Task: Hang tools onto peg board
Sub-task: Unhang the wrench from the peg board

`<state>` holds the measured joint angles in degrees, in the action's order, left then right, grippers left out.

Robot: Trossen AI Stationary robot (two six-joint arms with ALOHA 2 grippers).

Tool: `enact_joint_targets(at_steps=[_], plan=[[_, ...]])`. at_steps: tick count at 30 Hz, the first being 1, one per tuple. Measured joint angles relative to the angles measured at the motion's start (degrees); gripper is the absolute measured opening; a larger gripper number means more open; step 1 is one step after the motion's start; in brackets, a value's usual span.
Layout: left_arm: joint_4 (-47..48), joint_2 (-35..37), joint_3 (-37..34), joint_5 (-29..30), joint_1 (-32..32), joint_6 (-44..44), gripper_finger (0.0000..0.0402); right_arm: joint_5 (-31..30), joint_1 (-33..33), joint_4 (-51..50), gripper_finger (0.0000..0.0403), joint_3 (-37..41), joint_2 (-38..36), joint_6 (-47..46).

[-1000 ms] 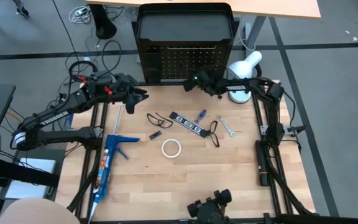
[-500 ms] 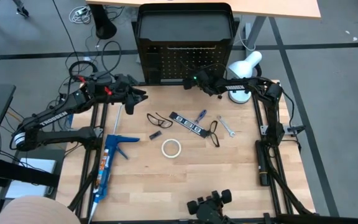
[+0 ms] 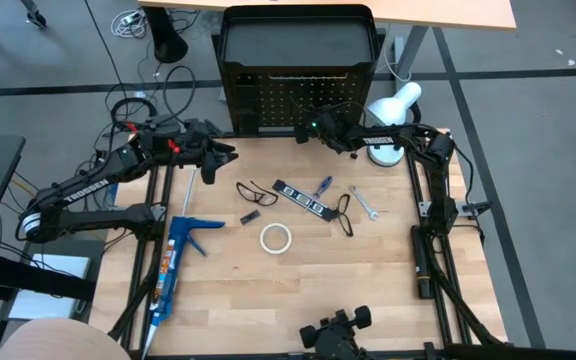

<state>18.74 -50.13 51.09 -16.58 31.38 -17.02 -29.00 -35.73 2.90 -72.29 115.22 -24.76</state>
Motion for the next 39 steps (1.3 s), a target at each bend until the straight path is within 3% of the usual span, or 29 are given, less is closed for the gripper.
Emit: enact_joint_targets(at_steps=[9, 18, 27, 39], plan=[[0.0, 0.0, 0.0, 0.3, 0.0, 0.1, 0.0156, 2.0, 0.5, -2.7, 0.0045, -0.1, -2.0, 2.0], [0.1, 0.0, 0.0, 0.4, 0.0, 0.8, 0.0156, 9.8, 0.0, -9.0, 0.0025, 0.1, -5.7, 3.5], [0.3, 0.0, 0.0, 0.6, 0.0, 0.5, 0.0156, 10.6, 2.3, -13.8, 0.0025, 0.1, -7.9, 2.0], [0.2, 0.0, 0.0, 1.5, 0.0, 0.3, 0.0156, 14.1, 1.6, -22.9, 0.0023, 0.2, -16.1, 2.4]])
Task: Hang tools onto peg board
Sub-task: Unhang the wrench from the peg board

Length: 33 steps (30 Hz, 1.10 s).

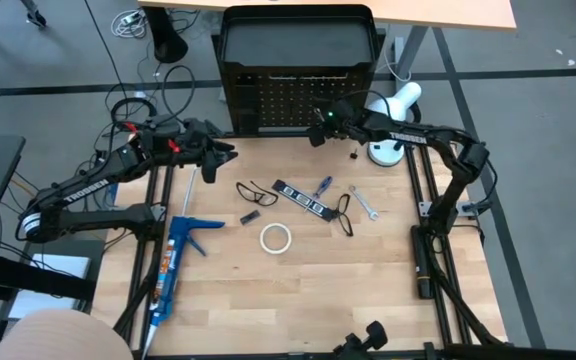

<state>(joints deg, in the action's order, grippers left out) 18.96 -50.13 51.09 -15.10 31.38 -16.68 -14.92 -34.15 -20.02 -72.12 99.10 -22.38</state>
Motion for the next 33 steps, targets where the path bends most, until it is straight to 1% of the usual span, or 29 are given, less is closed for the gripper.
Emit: enact_joint_targets(at_steps=[4, 7, 13, 17, 20, 27, 33], plan=[[-0.8, 0.0, 0.0, 0.2, 0.0, 0.0, 0.0156, 1.8, -0.5, -1.2, 0.0023, -0.1, -1.5, 1.8], [-0.8, 0.0, 0.0, 0.2, 0.0, 0.0, 0.0156, 5.1, -1.8, -1.6, 0.0023, -0.2, -2.1, 2.0], [-1.4, 0.0, 0.0, 0.2, 0.0, 0.0, 0.0156, 13.1, -4.2, -1.8, 0.0022, -0.3, -2.1, -1.3], [-1.4, 0.0, 0.0, 0.2, 0.0, -0.3, 0.0156, 15.3, -5.0, -1.8, 0.0022, -0.3, -2.1, -3.2], [-1.4, 0.0, 0.0, 0.2, 0.0, -0.3, 0.0156, 18.2, -5.8, -1.6, 0.0022, -0.3, -2.0, -5.3], [-1.5, 0.0, 0.0, 0.2, 0.0, -0.2, 0.0156, 19.5, -5.9, -0.3, 0.002, -0.2, -1.9, -7.8], [-1.5, 0.0, 0.0, 0.2, 0.0, -0.2, 0.0156, 18.4, -5.8, -0.3, 0.002, -0.2, -1.9, -6.4]])
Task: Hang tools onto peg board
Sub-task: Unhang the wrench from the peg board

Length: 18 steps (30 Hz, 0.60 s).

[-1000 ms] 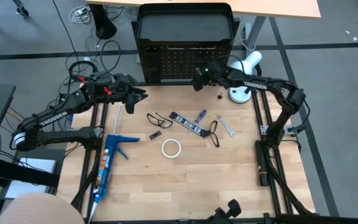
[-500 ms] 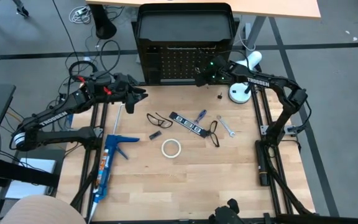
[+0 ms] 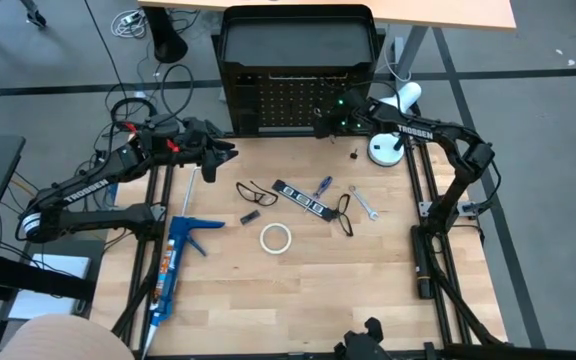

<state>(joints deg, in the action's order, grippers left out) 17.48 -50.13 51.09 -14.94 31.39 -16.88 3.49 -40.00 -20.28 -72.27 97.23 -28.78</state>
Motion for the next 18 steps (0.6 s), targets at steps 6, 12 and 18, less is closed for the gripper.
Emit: enact_joint_targets(at_steps=[6, 12, 18], plan=[[0.0, 0.0, 0.0, 0.0, 0.0, 0.0, 0.0156, -3.0, 0.8, 0.0, 0.002, 0.0, -0.3, 2.6], [0.0, 0.0, 0.0, 0.0, 0.0, 0.2, 0.0156, -6.1, 1.9, -0.1, 0.002, 0.1, -0.7, 5.9], [0.0, 0.0, 0.0, 0.1, 0.0, 0.2, 0.0156, -13.8, 4.0, -0.8, 0.002, 0.1, -0.7, 13.8]])
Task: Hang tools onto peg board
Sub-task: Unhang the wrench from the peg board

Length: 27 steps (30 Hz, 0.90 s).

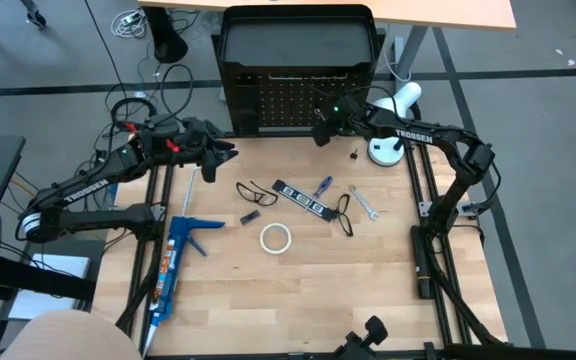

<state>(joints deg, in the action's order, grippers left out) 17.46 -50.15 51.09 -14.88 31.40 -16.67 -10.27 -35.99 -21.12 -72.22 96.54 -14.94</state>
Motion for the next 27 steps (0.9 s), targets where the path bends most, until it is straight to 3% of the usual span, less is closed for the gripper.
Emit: enact_joint_targets(at_steps=[13, 19, 23, 27], plan=[[0.2, 0.0, 0.0, 0.2, 0.0, -0.4, 0.0156, -5.5, 0.6, -1.9, 0.002, -0.3, -0.1, 19.4], [0.3, 0.0, 0.0, 0.2, 0.0, -1.8, 0.0156, -5.6, 3.0, -0.9, 0.0016, -0.6, -0.2, 18.7], [0.5, 0.0, 0.0, 0.2, 0.0, -1.8, 0.0156, 7.3, 6.6, 1.2, 0.0001, -1.0, -0.3, 19.3], [0.6, 0.0, 0.0, 0.3, 0.1, -1.6, 0.0156, 3.2, 8.0, 0.2, 0.0, -0.9, -0.3, 18.5]])
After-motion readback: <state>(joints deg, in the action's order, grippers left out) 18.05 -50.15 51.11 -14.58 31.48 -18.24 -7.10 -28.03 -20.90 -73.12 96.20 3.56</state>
